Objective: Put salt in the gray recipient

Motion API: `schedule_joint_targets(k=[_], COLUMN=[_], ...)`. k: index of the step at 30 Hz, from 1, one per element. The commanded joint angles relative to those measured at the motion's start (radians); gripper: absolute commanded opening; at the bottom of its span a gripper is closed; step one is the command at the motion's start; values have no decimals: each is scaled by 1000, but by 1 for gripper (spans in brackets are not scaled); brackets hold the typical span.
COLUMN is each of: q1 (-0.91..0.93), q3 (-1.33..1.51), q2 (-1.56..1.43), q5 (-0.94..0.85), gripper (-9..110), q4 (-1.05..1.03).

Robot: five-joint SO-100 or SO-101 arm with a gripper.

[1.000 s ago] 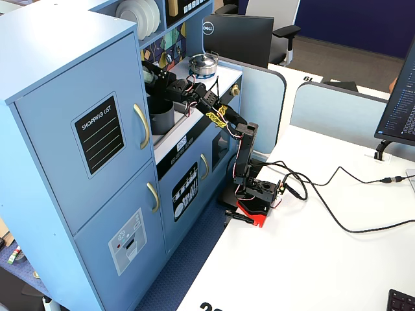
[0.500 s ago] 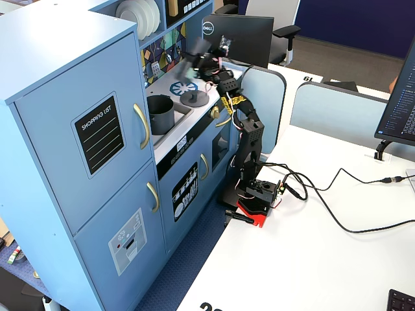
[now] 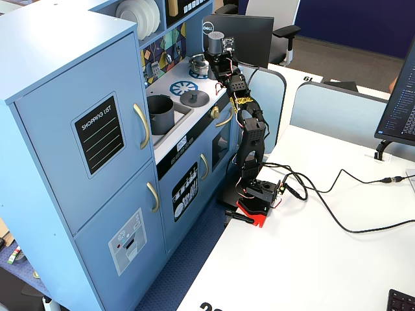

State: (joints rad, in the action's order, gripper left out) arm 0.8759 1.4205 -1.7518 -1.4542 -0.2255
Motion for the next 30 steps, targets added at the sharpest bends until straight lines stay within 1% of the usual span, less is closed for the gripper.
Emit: schedule_joint_targets(k=[1, 17, 30], q1=[25, 32, 31], q3=[-9, -5, 51], q2=[-9, 133, 176], q5=[-12, -14, -34], gripper=[0, 0, 0], q4=[54, 155, 218])
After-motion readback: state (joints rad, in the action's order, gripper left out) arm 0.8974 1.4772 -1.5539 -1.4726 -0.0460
